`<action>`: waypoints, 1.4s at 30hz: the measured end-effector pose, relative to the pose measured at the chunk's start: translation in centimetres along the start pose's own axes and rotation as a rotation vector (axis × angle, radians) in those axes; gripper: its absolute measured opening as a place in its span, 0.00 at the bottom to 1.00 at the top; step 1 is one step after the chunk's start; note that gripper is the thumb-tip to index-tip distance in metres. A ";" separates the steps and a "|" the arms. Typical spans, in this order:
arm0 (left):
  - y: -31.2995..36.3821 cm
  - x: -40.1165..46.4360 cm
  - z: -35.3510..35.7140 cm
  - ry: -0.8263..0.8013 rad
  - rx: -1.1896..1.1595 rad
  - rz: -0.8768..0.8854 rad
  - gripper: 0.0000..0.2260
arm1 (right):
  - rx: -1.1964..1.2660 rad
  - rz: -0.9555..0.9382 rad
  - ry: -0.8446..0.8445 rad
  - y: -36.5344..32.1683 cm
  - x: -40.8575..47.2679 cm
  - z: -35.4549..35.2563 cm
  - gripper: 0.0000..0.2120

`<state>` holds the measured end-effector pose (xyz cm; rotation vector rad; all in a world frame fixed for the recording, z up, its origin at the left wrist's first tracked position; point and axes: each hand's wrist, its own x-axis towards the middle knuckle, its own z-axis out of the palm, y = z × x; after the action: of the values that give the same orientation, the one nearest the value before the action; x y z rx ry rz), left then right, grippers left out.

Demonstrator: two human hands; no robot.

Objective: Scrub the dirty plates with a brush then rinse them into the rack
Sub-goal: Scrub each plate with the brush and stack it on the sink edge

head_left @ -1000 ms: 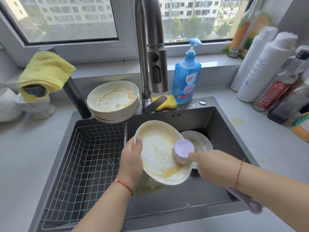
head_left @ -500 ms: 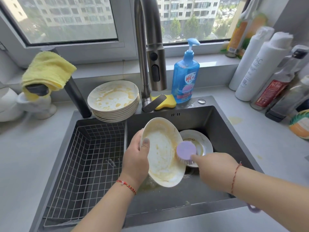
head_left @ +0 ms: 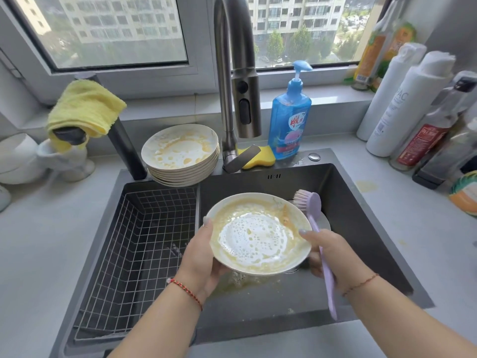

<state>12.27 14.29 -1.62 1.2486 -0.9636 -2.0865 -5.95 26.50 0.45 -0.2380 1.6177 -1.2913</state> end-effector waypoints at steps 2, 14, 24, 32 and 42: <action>-0.2 -0.2 0.0 -0.032 -0.007 -0.067 0.26 | 0.115 0.052 -0.006 0.0 -0.1 0.5 0.07; -0.1 -2.4 -0.6 -0.034 1.036 0.558 0.24 | 0.132 0.103 0.207 0.2 0.1 2.0 0.12; -2.8 -0.5 0.3 -0.120 1.656 1.164 0.29 | 0.104 0.183 0.176 0.2 -0.3 4.2 0.09; 0.7 -1.1 -0.5 0.147 1.086 0.588 0.16 | -0.284 -0.103 0.134 -1.6 -1.2 2.9 0.16; 2.5 -0.1 0.1 0.147 0.980 0.470 0.18 | -0.972 -0.520 -0.136 -1.3 -6.7 6.8 0.21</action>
<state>12.36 12.85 0.43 1.3640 -2.0835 -1.1196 2.03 26.28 5.89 -1.3752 2.0217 -0.7024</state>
